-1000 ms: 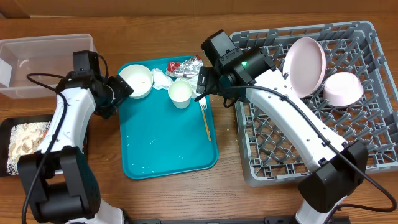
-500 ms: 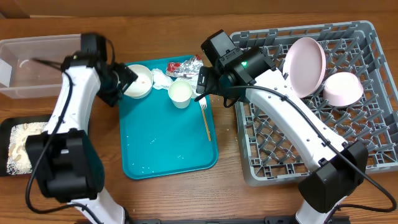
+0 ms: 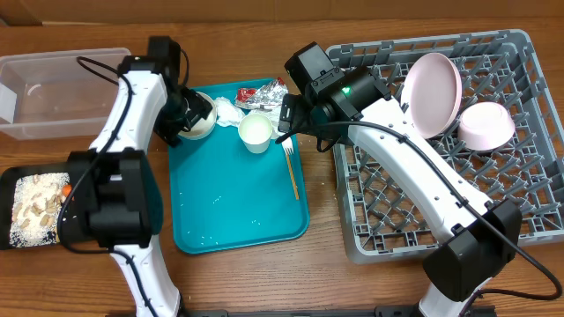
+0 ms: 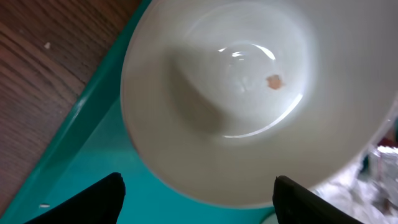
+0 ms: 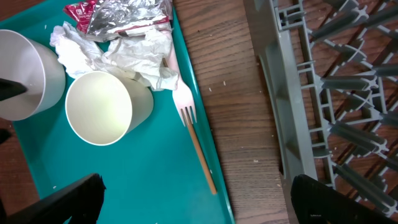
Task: Sort waste into correct bins and load items into the dishwasher rack
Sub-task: 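Drag the white bowl with the left gripper toward the tray's lower center, then open the left gripper and retract it left off the tray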
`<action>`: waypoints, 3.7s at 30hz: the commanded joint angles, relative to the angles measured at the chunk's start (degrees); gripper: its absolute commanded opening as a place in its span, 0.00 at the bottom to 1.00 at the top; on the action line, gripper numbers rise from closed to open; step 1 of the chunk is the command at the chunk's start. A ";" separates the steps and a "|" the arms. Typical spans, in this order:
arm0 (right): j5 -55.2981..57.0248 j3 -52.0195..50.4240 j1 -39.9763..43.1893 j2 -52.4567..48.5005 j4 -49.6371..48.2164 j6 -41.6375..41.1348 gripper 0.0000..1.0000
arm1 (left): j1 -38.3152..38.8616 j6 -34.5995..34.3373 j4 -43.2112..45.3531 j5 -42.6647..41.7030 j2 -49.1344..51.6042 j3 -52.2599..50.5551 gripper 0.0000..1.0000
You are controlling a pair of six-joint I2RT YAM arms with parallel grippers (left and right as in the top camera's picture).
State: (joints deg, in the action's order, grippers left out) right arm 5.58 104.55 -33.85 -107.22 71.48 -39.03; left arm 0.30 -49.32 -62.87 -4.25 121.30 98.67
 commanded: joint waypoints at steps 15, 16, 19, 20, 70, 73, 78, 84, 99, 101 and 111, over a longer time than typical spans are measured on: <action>0.83 -0.35 -0.15 0.63 -0.28 -0.44 1.00 | -0.33 -4.92 0.31 3.26 4.07 0.50 0.69; 0.81 -0.35 -0.15 0.63 -0.28 -0.44 1.00 | -0.33 -4.92 0.31 3.72 4.07 0.46 0.70; 0.81 -0.35 -0.15 0.63 -0.31 -0.44 1.00 | -0.33 -4.92 0.28 5.33 4.07 0.37 0.73; 0.81 -0.35 -0.15 0.63 -0.28 -0.44 1.00 | -0.33 -4.94 0.28 5.27 4.07 0.37 0.73; 0.81 -0.35 -0.15 0.63 -0.28 -0.44 1.00 | -2.34 -0.20 -13.81 4.44 -7.08 1.73 0.04; 0.81 -0.35 -0.15 0.63 -0.28 -0.44 1.00 | -1.88 1.70 -16.26 4.42 -9.90 1.73 0.04; 0.81 -0.35 -0.15 0.63 -0.28 -0.44 1.00 | -0.28 4.76 -21.66 4.48 -13.16 1.70 0.04; 0.81 -0.35 -0.15 0.63 -0.28 -0.44 1.00 | 1.25 9.38 -28.15 4.92 -14.80 0.90 0.04; 0.81 -0.35 -0.15 0.63 -0.28 -0.44 1.00 | 2.01 15.52 -10.32 -8.39 -32.68 -28.28 0.04; 0.81 -0.35 -0.15 0.63 -0.31 -0.44 1.00 | 2.03 15.52 -6.69 -11.04 -32.59 -31.95 0.04; 0.81 -0.35 -0.15 0.63 -0.31 -0.44 1.00 | 7.96 13.77 6.67 -12.87 -32.48 -42.03 0.04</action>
State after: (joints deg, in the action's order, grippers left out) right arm 5.58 104.51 -33.85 -107.22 71.50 -39.03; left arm 6.22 -35.42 -57.32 -15.64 89.14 57.45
